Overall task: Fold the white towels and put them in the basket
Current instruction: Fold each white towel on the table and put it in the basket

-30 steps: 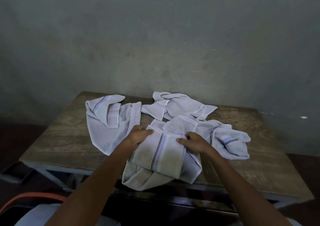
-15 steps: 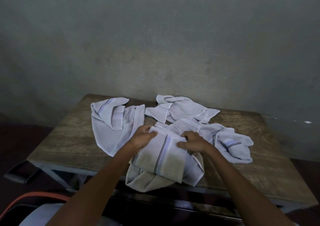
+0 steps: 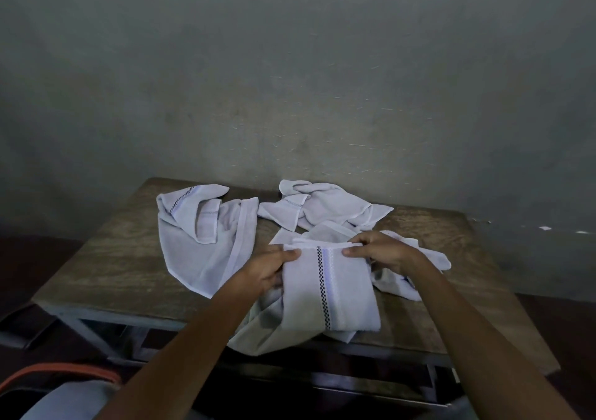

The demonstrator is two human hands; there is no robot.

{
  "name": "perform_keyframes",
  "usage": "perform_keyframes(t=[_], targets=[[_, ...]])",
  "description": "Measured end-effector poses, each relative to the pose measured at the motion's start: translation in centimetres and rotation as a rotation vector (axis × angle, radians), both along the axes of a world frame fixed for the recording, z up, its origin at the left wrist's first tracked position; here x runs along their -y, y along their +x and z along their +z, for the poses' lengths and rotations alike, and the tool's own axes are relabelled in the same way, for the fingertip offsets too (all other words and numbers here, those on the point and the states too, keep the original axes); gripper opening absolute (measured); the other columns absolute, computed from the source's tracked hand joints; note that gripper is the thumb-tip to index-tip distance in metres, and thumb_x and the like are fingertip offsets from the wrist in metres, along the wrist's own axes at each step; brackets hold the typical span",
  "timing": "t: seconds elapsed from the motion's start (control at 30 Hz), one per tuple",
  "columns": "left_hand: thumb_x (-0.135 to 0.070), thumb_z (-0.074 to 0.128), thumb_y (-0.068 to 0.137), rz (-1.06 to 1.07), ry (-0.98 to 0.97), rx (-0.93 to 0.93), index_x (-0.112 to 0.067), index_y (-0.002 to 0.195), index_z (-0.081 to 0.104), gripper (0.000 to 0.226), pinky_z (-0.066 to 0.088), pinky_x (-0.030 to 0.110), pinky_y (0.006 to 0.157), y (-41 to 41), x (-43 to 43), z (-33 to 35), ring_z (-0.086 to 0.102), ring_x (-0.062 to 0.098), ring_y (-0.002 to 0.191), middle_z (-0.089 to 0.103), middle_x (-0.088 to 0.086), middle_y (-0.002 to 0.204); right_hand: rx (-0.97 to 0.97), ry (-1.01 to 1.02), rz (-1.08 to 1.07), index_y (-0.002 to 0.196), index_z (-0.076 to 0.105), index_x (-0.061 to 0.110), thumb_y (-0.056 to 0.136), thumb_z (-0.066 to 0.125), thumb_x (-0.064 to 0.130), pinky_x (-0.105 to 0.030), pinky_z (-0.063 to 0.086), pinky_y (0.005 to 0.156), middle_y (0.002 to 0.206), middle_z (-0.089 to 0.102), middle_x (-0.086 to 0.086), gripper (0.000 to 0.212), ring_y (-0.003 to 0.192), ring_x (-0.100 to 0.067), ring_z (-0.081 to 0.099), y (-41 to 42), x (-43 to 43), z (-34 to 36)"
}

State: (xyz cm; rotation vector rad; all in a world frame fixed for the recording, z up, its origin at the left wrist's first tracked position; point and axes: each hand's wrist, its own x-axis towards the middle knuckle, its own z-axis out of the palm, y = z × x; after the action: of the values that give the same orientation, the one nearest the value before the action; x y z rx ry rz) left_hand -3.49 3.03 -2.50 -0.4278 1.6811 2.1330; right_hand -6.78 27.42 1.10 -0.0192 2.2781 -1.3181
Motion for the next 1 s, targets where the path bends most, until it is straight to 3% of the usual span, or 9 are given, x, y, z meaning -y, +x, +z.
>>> perform_keyframes(t=[0.07,0.17,0.3,0.43,0.53,0.63,0.73,0.83,1.0], targets=[[-0.008,0.066,0.085,0.04,-0.052,-0.034,-0.003,0.098,0.066,0.014,0.054,0.027,0.064,0.1,-0.4,-1.3,0.064,0.022,0.079,0.069,0.017,0.098,-0.073,0.06,-0.043,0.099,0.063,0.009,0.083,0.07,0.024,-0.016,0.04,0.041,0.077,0.061,0.0,0.023,0.066,-0.013,0.056,-0.2,0.5,-1.6],[-0.004,0.067,0.083,0.138,-0.113,-0.085,0.005,0.101,0.065,0.02,0.054,0.021,0.057,0.0,-1.0,-2.7,0.063,0.023,0.079,0.068,0.019,0.096,-0.197,0.046,-0.144,0.097,0.064,0.008,0.085,0.066,0.019,-0.023,0.045,0.062,0.088,0.064,-0.003,0.016,0.082,-0.016,0.059,-0.4,1.3,-4.7],[-0.021,0.078,0.074,0.172,-0.461,-0.217,-0.008,0.094,0.067,0.026,0.052,0.032,0.078,-0.8,-0.9,-4.0,0.062,0.023,0.091,0.068,0.008,0.095,-0.45,0.327,-0.166,0.111,0.06,0.013,0.086,0.058,0.026,-0.03,0.043,0.085,0.111,0.061,-0.006,0.028,0.102,-0.02,0.056,0.4,2.1,-7.0],[-0.026,0.075,0.078,0.171,-0.651,-0.354,-0.008,0.111,0.06,0.041,0.045,0.028,0.089,0.9,-1.1,-3.6,0.056,0.016,0.094,0.058,0.001,0.099,-0.9,0.497,-0.053,0.124,0.052,0.018,0.087,0.045,0.036,-0.042,0.04,0.099,0.127,0.054,-0.005,0.042,0.12,-0.024,0.048,3.8,4.0,-7.6],[-0.021,0.072,0.079,0.251,-0.72,-0.432,-0.012,0.102,0.06,0.027,0.047,0.022,0.076,4.7,-0.9,-3.8,0.059,0.017,0.082,0.063,0.005,0.09,-0.757,0.611,0.22,0.145,0.028,0.026,0.091,0.026,0.063,-0.041,0.017,0.116,0.156,0.024,-0.001,0.066,0.145,-0.02,0.016,5.3,5.2,-7.7],[-0.025,0.065,0.085,0.17,-0.761,-0.345,-0.012,0.095,0.065,0.016,0.038,0.006,0.056,8.8,0.0,-4.5,0.055,0.006,0.065,0.063,0.0,0.079,-0.606,0.729,0.309,0.15,0.009,0.031,0.075,0.0,0.072,-0.042,0.002,0.117,0.16,0.0,-0.001,0.085,0.147,-0.02,-0.003,5.7,5.9,-9.1],[-0.021,0.063,0.088,-0.024,-0.529,-0.237,-0.014,0.101,0.062,0.015,0.033,0.016,0.041,10.9,0.2,-5.1,0.042,0.004,0.04,0.054,0.0,0.063,-0.577,0.731,0.306,0.15,0.007,0.031,0.089,0.014,0.065,-0.044,0.0,0.118,0.16,-0.004,-0.002,0.07,0.147,-0.021,-0.006,6.0,6.2,-9.4],[-0.015,0.063,0.088,-0.075,-0.319,-0.213,-0.016,0.114,0.054,0.027,0.026,0.015,0.034,11.6,0.3,-5.2,0.034,0.007,0.032,0.047,-0.004,0.051,-0.52,0.722,0.326,0.15,0.005,0.032,0.095,0.02,0.059,-0.044,-0.001,0.118,0.16,-0.007,-0.002,0.063,0.147,-0.02,-0.008,5.9,6.1,-9.2],[-0.026,0.061,0.089,-0.229,-0.503,-0.233,-0.012,0.1,0.053,0.02,0.034,0.02,0.037,11.8,0.4,-5.2,0.047,0.01,0.036,0.058,-0.001,0.06,-0.487,0.692,0.313,0.15,0.003,0.033,0.095,0.021,0.059,-0.044,-0.003,0.118,0.159,-0.01,-0.001,0.063,0.146,-0.019,-0.011,6.1,6.3,-9.1]])
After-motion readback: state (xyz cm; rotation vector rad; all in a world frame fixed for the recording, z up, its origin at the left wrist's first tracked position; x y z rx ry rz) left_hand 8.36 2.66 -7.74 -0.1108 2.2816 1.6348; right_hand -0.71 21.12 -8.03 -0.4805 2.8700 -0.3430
